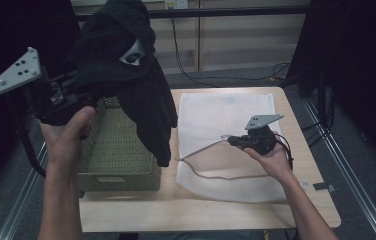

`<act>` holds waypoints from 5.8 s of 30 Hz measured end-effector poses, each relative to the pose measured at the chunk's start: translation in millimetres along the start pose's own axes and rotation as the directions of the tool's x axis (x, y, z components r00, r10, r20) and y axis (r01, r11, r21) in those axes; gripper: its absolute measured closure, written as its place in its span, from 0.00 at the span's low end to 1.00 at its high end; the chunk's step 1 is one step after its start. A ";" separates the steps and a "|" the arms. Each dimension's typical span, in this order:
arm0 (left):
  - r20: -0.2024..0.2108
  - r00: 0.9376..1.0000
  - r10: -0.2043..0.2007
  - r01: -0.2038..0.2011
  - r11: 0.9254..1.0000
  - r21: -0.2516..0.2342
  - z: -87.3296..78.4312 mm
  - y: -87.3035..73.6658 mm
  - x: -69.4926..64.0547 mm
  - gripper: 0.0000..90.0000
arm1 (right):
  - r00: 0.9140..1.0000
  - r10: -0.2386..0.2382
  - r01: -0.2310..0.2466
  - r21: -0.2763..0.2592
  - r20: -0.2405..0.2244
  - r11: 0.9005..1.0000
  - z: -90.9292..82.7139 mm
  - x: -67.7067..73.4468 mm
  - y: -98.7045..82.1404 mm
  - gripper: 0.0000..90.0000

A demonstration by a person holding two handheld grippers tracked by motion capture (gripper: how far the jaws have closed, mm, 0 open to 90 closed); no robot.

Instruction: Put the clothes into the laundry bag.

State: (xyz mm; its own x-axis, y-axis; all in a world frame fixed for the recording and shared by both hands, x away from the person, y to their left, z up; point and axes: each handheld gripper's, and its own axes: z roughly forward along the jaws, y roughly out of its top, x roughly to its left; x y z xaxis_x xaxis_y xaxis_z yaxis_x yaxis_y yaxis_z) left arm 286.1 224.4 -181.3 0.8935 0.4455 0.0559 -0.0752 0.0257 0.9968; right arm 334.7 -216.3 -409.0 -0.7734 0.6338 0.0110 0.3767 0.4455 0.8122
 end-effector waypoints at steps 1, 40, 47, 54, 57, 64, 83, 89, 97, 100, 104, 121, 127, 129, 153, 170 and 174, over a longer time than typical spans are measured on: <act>0.019 1.000 -0.003 0.003 1.000 0.008 6.5 -4.1 -3.1 0.75 | 1.000 0.002 -0.002 -0.002 -0.001 1.000 -0.2 -0.2 0.1 1.00; 0.189 0.981 -0.038 -0.017 0.959 0.283 110.7 -121.5 -56.6 0.75 | 0.999 0.030 -0.031 -0.079 -0.011 0.996 -15.0 -7.3 17.5 1.00; 0.181 0.982 -0.049 -0.015 0.941 0.339 115.0 -145.8 -62.7 0.75 | 0.999 0.036 -0.037 -0.073 -0.014 0.997 -12.9 -8.3 14.9 1.00; 0.187 0.980 -0.072 -0.003 0.927 0.375 117.4 -164.6 -68.6 0.75 | 0.999 0.036 -0.038 -0.069 -0.017 0.997 -10.4 -8.9 14.8 1.00; 0.210 0.974 -0.083 -0.001 0.928 0.372 114.5 -172.6 -71.4 0.75 | 0.999 0.037 -0.038 -0.069 -0.019 0.997 -10.8 -8.9 14.8 1.00; 0.234 0.970 -0.069 -0.039 0.902 0.430 115.4 -187.9 -78.8 0.75 | 0.999 0.034 -0.035 -0.064 -0.020 0.997 -10.2 -8.7 14.5 1.00; 0.216 0.975 -0.059 -0.103 0.740 0.665 150.8 -256.3 -93.9 0.75 | 0.999 0.028 -0.029 -0.053 -0.017 0.998 -8.9 -7.4 13.0 1.00; 0.214 0.974 -0.073 -0.093 0.732 0.675 154.2 -263.3 -91.7 0.75 | 1.000 0.024 -0.025 -0.048 -0.018 0.999 -8.2 -6.0 13.2 1.00; 0.210 0.974 -0.080 -0.088 0.723 0.685 156.8 -267.7 -91.5 0.75 | 1.000 0.025 -0.026 -0.047 -0.019 0.999 -8.2 -5.6 12.6 1.00; 0.204 0.976 -0.080 -0.087 0.716 0.693 158.5 -269.9 -90.9 0.75 | 1.000 0.023 -0.024 -0.047 -0.018 0.999 -8.3 -5.3 12.4 1.00; 0.195 0.978 -0.081 -0.083 0.701 0.708 162.2 -277.0 -88.5 0.75 | 1.000 0.018 -0.019 -0.046 -0.020 0.999 -8.2 -5.2 12.1 1.00; 0.157 0.987 -0.044 -0.095 0.627 0.773 168.6 -287.7 -93.9 0.74 | 1.000 0.019 -0.020 -0.042 -0.023 0.999 -7.2 -4.3 11.2 1.00; 0.116 0.991 -0.063 -0.046 0.659 0.751 182.4 -268.8 -84.4 0.74 | 1.000 0.017 -0.018 -0.044 -0.027 0.999 -7.3 -4.3 11.2 1.00; 0.113 0.992 -0.048 -0.052 0.668 0.743 185.7 -264.0 -82.1 0.74 | 0.999 0.018 -0.019 -0.046 -0.026 0.999 -8.1 -4.2 11.2 1.00; -0.003 0.999 -0.042 0.028 0.602 0.798 205.6 -300.8 -71.0 0.67 | 0.999 0.015 -0.016 -0.031 -0.032 0.999 -6.1 -3.3 8.1 1.00; -0.018 0.988 -0.156 0.130 0.744 0.655 174.8 -276.0 -76.7 0.29 | 0.999 0.018 -0.019 -0.035 -0.029 0.999 -7.4 -4.8 7.5 1.00; 0.014 0.990 -0.138 0.100 0.775 0.624 164.2 -264.5 -80.1 0.29 | 0.999 0.019 -0.020 -0.034 -0.029 0.999 -6.2 -4.1 7.9 1.00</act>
State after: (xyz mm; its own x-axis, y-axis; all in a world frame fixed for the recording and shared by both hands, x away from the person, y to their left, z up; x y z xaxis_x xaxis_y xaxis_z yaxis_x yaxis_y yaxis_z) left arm 307.1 34.9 -440.2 0.9014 0.4253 -0.0816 0.3066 -0.4938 0.8137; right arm 337.7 -219.4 -399.1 -0.7805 0.6237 0.0429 0.3743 0.4113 0.8311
